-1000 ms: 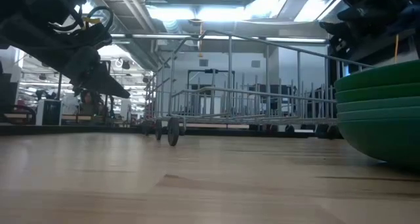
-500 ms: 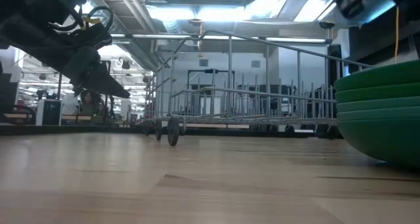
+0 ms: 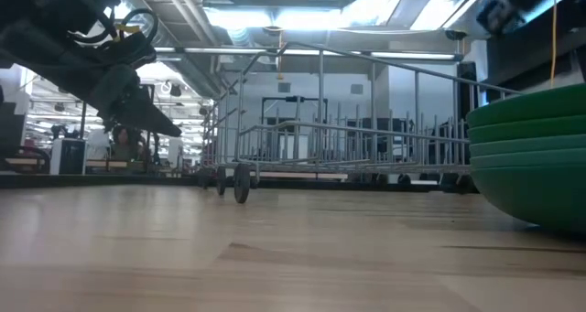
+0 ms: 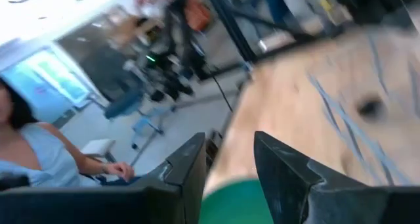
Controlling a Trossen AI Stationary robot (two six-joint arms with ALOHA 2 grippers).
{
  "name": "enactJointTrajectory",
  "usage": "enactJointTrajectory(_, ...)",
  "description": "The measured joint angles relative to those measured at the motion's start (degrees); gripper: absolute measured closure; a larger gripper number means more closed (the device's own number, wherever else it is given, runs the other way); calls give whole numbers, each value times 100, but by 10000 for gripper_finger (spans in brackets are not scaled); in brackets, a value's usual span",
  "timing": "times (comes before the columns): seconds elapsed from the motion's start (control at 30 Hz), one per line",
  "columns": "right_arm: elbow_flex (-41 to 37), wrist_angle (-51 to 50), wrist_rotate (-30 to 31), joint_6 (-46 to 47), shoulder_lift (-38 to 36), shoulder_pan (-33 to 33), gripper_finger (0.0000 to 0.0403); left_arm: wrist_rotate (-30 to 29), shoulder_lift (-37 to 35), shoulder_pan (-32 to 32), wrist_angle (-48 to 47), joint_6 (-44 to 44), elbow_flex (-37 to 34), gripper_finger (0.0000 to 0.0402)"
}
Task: Sort dishes
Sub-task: Put the green plate into the dish rack
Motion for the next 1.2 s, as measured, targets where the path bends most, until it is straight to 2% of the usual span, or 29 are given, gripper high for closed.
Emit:
enactJointTrajectory(0.17,-2,-916,75,45,323,0,269,0,0,0,0,-1,0,398)
enactJointTrajectory(0.43,0,-1062,-377,320,900,4,269,0,-2,1,-2,-2,0,398)
enactJointTrajectory(0.57,0,-1303,-262,320,1118,223,269,0,0,1,-9,-1,0,398)
enactJointTrajectory(0.8,0,-1962,611,344,1381,1171,269,0,0,0,-151,0,0,398)
enactJointTrajectory(0.97,0,-2059,1109,790,1455,1785,269,0,0,2,-279,0,0,398)
enactJointTrajectory(1.13,0,-2146,2409,1186,1454,2238,269,0,-1,0,-277,-1,0,398)
enactJointTrajectory(1.2,0,-2276,2704,1335,1454,2344,269,0,0,0,-276,-2,0,398)
